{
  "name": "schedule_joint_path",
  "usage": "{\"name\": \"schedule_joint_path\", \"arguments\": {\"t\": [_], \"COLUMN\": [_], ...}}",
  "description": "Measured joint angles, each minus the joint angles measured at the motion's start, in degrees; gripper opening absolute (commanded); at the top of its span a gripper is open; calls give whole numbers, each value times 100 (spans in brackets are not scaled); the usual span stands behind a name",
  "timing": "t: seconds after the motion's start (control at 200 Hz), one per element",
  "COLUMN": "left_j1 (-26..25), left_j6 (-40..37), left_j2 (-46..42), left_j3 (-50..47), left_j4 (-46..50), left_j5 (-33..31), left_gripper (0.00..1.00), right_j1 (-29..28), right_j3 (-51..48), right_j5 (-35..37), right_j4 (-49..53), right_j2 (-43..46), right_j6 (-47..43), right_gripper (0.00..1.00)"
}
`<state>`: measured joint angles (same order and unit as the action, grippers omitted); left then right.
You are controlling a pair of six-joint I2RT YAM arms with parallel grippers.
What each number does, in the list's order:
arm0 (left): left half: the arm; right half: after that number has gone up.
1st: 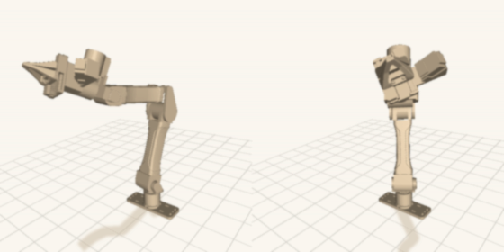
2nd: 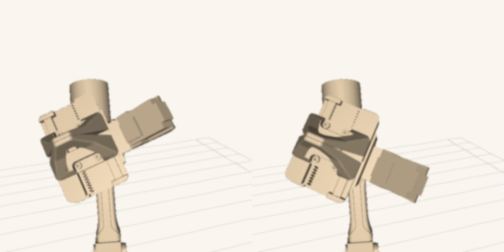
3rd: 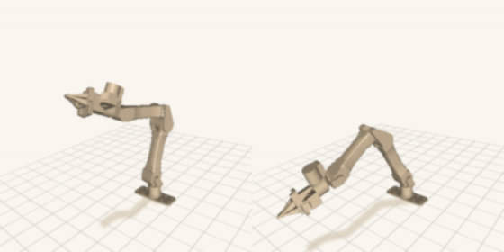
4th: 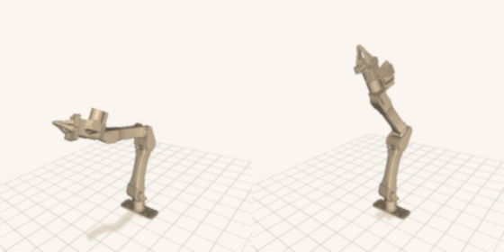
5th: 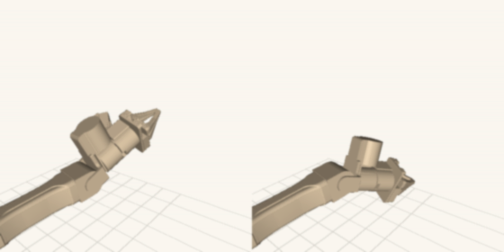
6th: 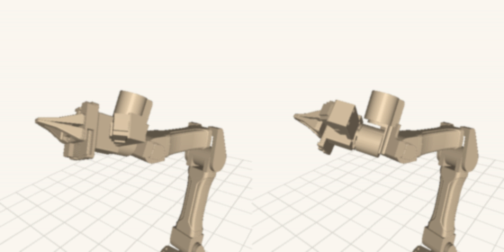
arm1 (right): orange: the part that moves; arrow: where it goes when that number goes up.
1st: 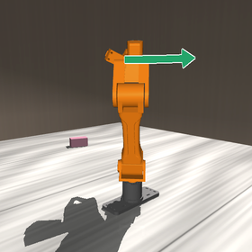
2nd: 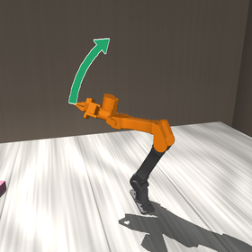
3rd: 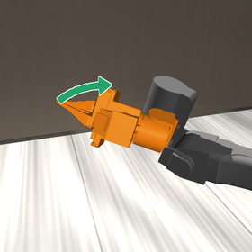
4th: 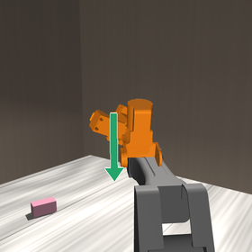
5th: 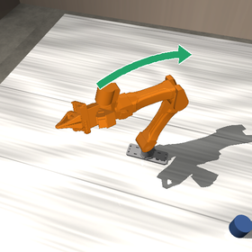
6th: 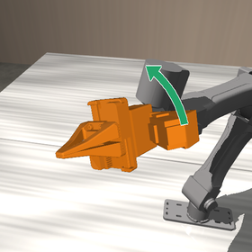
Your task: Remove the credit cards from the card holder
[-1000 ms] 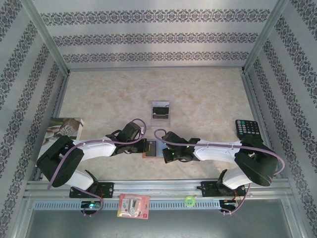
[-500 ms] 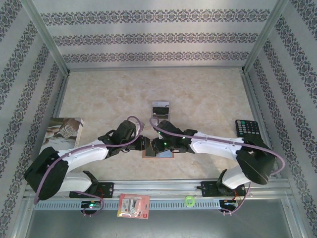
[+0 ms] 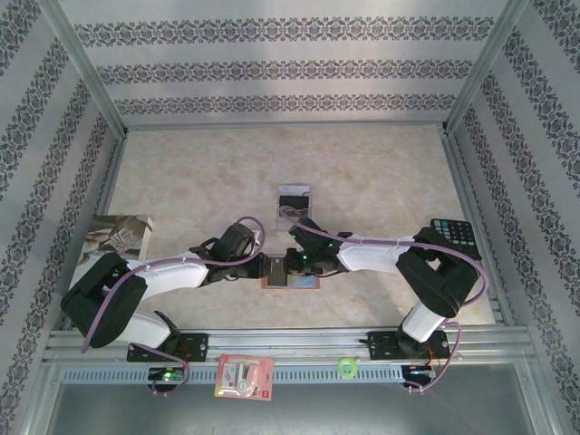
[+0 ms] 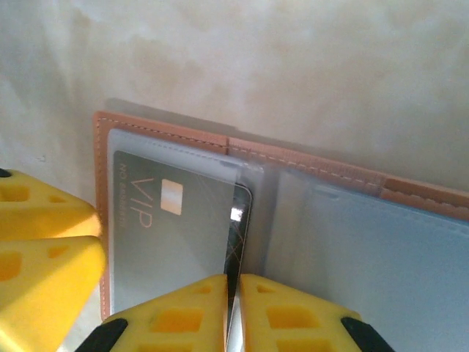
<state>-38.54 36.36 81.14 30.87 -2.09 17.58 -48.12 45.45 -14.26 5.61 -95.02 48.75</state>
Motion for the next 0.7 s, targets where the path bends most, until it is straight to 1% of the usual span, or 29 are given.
{"name": "schedule_joint_path", "arguments": {"t": [0.12,0.23,0.395,0.495,0.7], "left_j1": [0,0,0,0,0], "left_j6": [-22,-39,-61,-107,-149], "left_j2": [42,164,258,323,339], "left_j3": [0,4,72,120,98], "left_j4": [13,11,9,13,15], "left_j5": [-42,-50,-26,-26,-31], "left_gripper": [19,19,17,13,12], "right_j1": [0,0,-2,-39,-87], "right_j3": [-2,-2,-13,-13,-13], "right_j5": [2,2,37,166,372], "right_j4": [-31,-35,-37,31,184], "right_j2": [0,0,63,192,496], "right_j6": [79,107,107,74,42], "right_gripper": [16,20,21,22,22]}}
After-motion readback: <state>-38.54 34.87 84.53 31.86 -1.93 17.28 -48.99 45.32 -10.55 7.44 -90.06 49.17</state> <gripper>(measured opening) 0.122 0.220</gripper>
